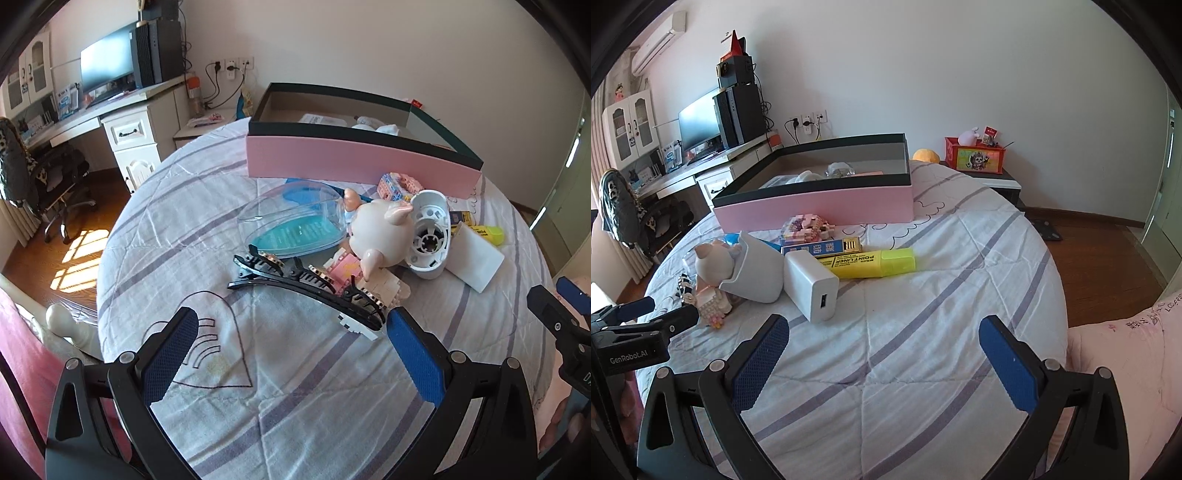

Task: Organize rigid objects
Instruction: 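Grasp the black hair clip with the left gripper while the right grasps the white power bank, then carry the hair clip and power bank into the pink box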

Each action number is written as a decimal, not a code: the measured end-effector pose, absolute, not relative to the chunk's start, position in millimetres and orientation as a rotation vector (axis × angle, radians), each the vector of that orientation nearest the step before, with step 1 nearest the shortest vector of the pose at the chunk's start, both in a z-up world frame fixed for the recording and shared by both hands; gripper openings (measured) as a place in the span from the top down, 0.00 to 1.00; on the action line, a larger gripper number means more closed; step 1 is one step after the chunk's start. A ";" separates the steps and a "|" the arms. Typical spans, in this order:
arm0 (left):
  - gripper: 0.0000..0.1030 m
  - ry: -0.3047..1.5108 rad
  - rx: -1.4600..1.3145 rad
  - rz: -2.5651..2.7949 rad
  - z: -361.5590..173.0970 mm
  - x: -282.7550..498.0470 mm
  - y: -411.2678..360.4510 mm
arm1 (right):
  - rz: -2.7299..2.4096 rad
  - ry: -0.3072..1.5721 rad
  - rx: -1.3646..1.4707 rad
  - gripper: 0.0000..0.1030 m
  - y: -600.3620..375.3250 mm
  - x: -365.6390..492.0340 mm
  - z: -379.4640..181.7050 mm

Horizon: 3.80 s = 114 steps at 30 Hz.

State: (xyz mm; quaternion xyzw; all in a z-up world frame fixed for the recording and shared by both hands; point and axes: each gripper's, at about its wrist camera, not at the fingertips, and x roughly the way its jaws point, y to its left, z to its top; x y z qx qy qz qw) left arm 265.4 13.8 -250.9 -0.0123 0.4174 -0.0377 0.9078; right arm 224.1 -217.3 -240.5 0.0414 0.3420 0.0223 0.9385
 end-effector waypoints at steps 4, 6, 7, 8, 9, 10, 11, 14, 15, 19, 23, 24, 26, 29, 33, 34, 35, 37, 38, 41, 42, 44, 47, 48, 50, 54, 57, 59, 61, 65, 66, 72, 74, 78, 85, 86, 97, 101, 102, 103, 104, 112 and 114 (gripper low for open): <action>0.00 0.856 -0.024 -0.086 -254.7 270.2 11.1 | 0.041 0.720 0.086 0.00 -220.7 233.1 -248.5; 0.00 0.867 -0.043 -0.093 -252.8 270.1 18.6 | 0.038 0.726 0.084 0.00 -221.5 236.4 -250.5; 0.00 0.860 -0.042 -0.092 -251.0 268.6 23.6 | 0.037 0.729 0.084 0.00 -221.7 237.6 -251.1; 0.00 0.848 -0.034 -0.084 -250.0 266.2 28.1 | 0.036 0.730 0.086 0.00 -221.9 238.6 -251.4; 0.00 0.842 -0.024 -0.079 -250.4 264.4 32.9 | 0.036 0.731 0.086 0.00 -221.7 239.2 -251.3; 0.00 0.847 -0.025 -0.081 -251.6 263.0 38.3 | 0.036 0.730 0.086 0.00 -221.3 239.5 -251.4; 0.00 0.855 -0.041 -0.082 -252.0 261.0 44.1 | 0.036 0.729 0.085 0.00 -221.0 239.6 -251.4; 0.00 0.856 -0.055 -0.041 -251.8 254.0 58.9 | 0.044 0.733 0.080 0.00 -216.2 238.5 -251.2; 0.00 0.855 -0.069 -0.052 -251.8 251.9 63.9 | 0.046 0.735 0.075 0.00 -214.4 238.2 -251.1; 0.00 0.880 -0.102 -0.015 -258.4 253.8 75.6 | 0.052 0.737 0.062 0.00 -208.1 237.4 -250.9; 0.00 0.880 -0.140 -0.016 -259.3 261.6 74.3 | 0.062 0.746 0.047 0.00 -202.3 236.4 -251.8; 0.00 0.879 -0.129 -0.017 -259.1 264.2 69.7 | 0.062 0.750 0.044 0.00 -201.0 236.4 -252.4; 0.00 0.872 -0.104 -0.018 -259.3 270.1 60.8 | 0.063 0.754 0.042 0.00 -199.6 236.9 -252.7; 0.00 0.868 -0.085 0.006 -261.2 274.7 58.9 | 0.067 0.756 0.037 0.00 -197.8 237.0 -252.1; 0.06 0.859 -0.076 -0.020 -259.6 267.1 66.5 | 0.086 0.763 0.032 0.00 -194.9 238.3 -253.0; 0.06 0.861 -0.072 -0.026 -259.1 264.6 69.3 | 0.099 0.767 0.033 0.00 -193.3 239.7 -253.4; 0.05 0.866 -0.074 -0.028 -258.2 262.0 72.7 | 0.108 0.770 0.029 0.00 -191.4 241.6 -253.8; 0.05 0.887 -0.066 -0.009 -257.7 257.6 78.3 | 0.135 0.778 0.011 0.00 -185.0 248.6 -255.6; 0.05 0.894 -0.041 0.028 -259.0 255.5 81.2 | 0.143 0.787 0.001 0.00 -181.7 253.4 -256.7; 0.06 0.910 -0.068 0.030 -262.3 251.5 92.5 | 0.185 0.798 -0.007 0.02 -174.0 268.8 -258.4; 0.06 0.915 -0.108 0.007 -261.5 250.6 95.9 | 0.201 0.804 -0.007 0.05 -172.5 273.7 -258.0; 0.06 0.897 -0.139 -0.009 -257.4 249.2 96.6 | 0.225 0.811 -0.014 0.16 -168.9 283.2 -256.6; 0.06 0.891 -0.153 -0.036 -254.1 251.5 90.6 | 0.273 0.825 -0.031 0.56 -163.4 292.6 -258.2; 0.06 0.892 -0.157 -0.049 -253.4 253.1 87.5 | 0.287 0.831 -0.033 0.58 -162.3 292.7 -260.5; 0.06 0.888 -0.157 -0.053 -253.1 256.7 79.6 | 0.298 0.817 -0.029 0.63 -163.0 284.9 -261.4; 0.06 0.896 -0.143 -0.001 -256.2 272.0 64.6 | 0.282 0.801 -0.024 0.75 -169.5 270.5 -260.1; 0.06 0.897 -0.090 0.059 -261.9 279.1 56.1 | 0.276 0.797 -0.014 0.76 -174.4 263.5 -260.2; 0.11 0.877 -0.042 0.058 -263.9 274.1 53.6 | 0.276 0.788 -0.013 0.77 -176.2 260.6 -259.8; 0.20 0.868 -0.038 0.037 -262.0 266.2 57.4 | 0.276 0.789 -0.012 0.77 -178.2 260.3 -260.3; 0.65 0.866 -0.055 0.000 -255.3 252.3 73.8 | 0.270 0.781 -0.006 0.77 -179.5 255.5 -258.7; 0.70 0.864 -0.075 -0.018 -254.6 251.1 78.5 | 0.273 0.781 -0.003 0.77 -178.9 254.6 -258.6; 0.69 0.837 -0.136 -0.034 -260.5 254.4 86.2 | 0.267 0.802 -0.001 0.77 -176.8 264.1 -263.6; 0.69 0.829 -0.121 -0.020 -261.2 254.0 82.9 | 0.265 0.809 -0.008 0.77 -174.3 267.7 -266.6; 0.79 0.814 -0.100 -0.039 -258.9 252.8 74.7 | 0.279 0.814 -0.014 0.77 -173.1 270.1 -267.3; 0.82 0.796 -0.161 -0.149 -252.4 242.9 70.8 | 0.323 0.789 0.043 0.77 -178.9 256.5 -266.4; 0.82 0.786 -0.147 -0.144 -249.8 240.5 68.9 | 0.329 0.786 0.055 0.77 -180.2 253.8 -265.6; 0.82 0.672 -0.076 -0.197 -200.1 221.8 29.7 | 0.315 0.675 0.091 0.77 -187.2 231.4 -224.2; 0.82 0.636 -0.050 -0.245 -182.0 220.8 10.7 | 0.311 0.636 0.078 0.77 -188.9 229.9 -203.8; 0.82 0.628 -0.045 -0.256 -178.3 222.0 6.5 | 0.311 0.628 0.075 0.77 -188.9 230.3 -199.5; 0.82 0.624 -0.041 -0.268 -175.3 224.0 3.1 | 0.311 0.620 0.073 0.77 -188.9 231.0 -195.4; 0.82 0.624 -0.038 -0.278 -172.6 227.0 -0.4 | 0.311 0.610 0.071 0.77 -189.5 232.7 -191.2; 0.82 0.628 0.007 -0.336 -154.4 279.3 -23.1 | 0.323 0.585 0.043 0.77 -192.8 271.0 -168.4; 0.82 0.633 0.029 -0.338 -152.1 304.4 -28.7 | 0.316 0.585 0.032 0.77 -194.0 289.4 -164.2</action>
